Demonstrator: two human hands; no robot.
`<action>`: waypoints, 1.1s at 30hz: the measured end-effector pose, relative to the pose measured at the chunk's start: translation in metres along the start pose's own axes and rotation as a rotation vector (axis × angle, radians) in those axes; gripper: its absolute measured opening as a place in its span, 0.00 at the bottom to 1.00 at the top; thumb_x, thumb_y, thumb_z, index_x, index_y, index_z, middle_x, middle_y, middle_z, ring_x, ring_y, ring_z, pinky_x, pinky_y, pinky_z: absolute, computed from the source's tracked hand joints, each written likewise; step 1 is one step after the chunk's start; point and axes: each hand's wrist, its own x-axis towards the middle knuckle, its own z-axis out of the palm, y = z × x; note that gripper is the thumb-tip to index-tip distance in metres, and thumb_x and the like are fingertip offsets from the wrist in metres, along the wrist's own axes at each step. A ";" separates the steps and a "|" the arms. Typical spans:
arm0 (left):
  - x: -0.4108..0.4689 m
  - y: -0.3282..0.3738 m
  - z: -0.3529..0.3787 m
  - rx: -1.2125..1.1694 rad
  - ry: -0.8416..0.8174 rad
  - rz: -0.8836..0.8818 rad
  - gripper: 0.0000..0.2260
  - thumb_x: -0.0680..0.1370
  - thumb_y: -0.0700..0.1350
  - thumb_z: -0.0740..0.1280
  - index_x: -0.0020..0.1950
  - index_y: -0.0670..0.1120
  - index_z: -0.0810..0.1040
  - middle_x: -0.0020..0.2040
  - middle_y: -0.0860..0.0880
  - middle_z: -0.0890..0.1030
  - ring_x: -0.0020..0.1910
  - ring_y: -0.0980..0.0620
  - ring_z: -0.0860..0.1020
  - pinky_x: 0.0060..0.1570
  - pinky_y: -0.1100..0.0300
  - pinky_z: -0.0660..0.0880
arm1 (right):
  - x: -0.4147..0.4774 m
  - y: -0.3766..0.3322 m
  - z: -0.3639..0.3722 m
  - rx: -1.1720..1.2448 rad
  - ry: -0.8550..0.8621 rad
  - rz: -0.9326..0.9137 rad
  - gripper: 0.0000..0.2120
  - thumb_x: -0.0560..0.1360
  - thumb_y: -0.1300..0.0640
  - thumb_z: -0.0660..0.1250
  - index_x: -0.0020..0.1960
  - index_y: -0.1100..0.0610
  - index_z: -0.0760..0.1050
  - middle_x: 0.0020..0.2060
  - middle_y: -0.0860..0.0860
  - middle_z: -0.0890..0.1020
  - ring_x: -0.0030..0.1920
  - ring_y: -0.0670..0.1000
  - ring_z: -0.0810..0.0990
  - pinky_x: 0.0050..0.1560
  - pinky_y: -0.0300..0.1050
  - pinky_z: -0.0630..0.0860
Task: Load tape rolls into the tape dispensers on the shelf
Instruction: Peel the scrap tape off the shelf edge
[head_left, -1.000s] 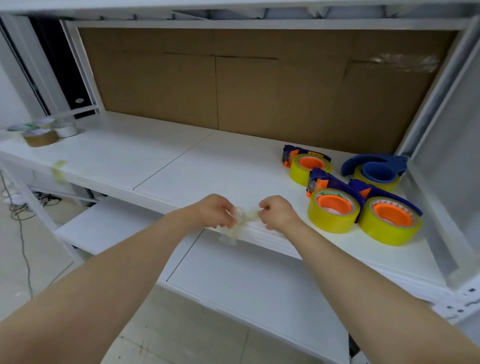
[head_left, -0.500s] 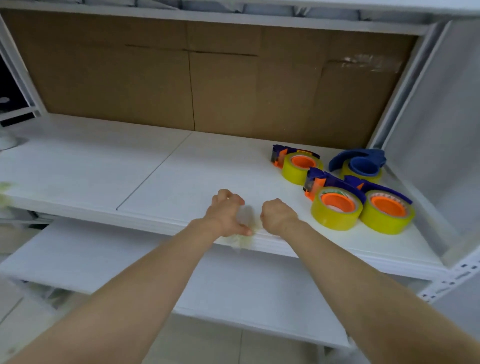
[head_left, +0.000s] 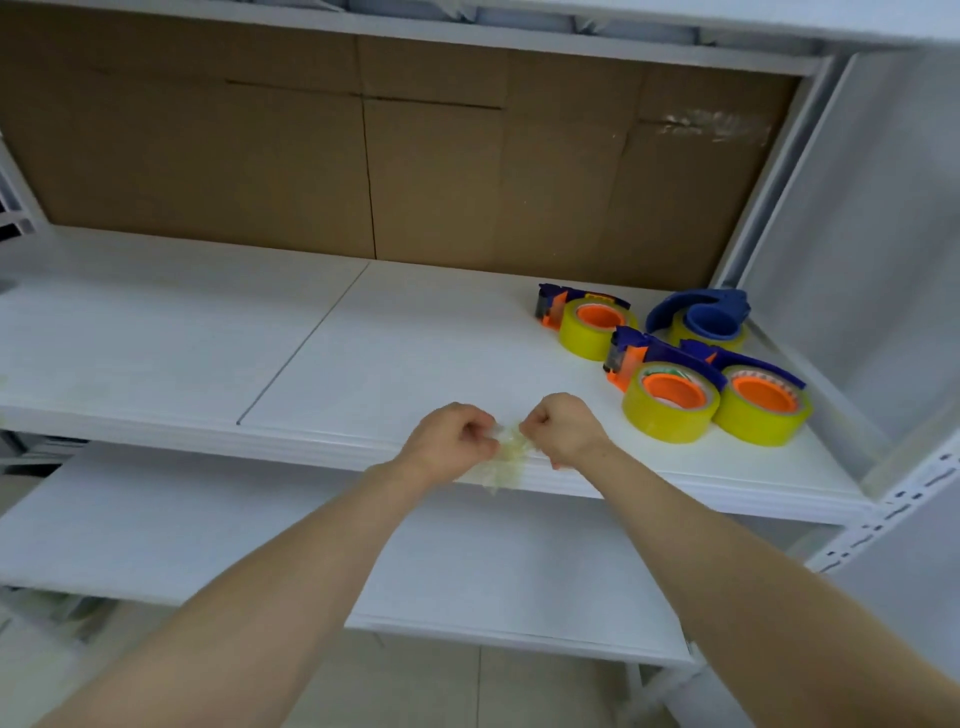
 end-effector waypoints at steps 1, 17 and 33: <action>-0.001 0.000 -0.003 -0.070 0.005 -0.012 0.20 0.72 0.43 0.72 0.63 0.44 0.75 0.54 0.48 0.76 0.50 0.52 0.74 0.54 0.65 0.68 | -0.006 -0.001 0.001 0.000 0.011 -0.067 0.10 0.76 0.59 0.61 0.38 0.60 0.74 0.33 0.55 0.76 0.30 0.53 0.75 0.32 0.41 0.71; -0.027 0.007 -0.028 0.116 -0.295 0.182 0.06 0.71 0.43 0.74 0.46 0.43 0.84 0.35 0.54 0.80 0.32 0.64 0.74 0.42 0.66 0.72 | -0.072 0.002 0.004 0.283 -0.188 -0.268 0.05 0.75 0.58 0.67 0.41 0.55 0.74 0.31 0.47 0.74 0.24 0.44 0.72 0.26 0.33 0.69; -0.036 0.096 -0.074 -0.153 -0.331 0.208 0.05 0.73 0.39 0.72 0.45 0.38 0.82 0.31 0.51 0.78 0.29 0.59 0.73 0.31 0.67 0.71 | -0.096 0.008 -0.020 1.172 -0.280 -0.192 0.30 0.62 0.76 0.60 0.62 0.62 0.70 0.56 0.56 0.78 0.53 0.55 0.80 0.53 0.48 0.78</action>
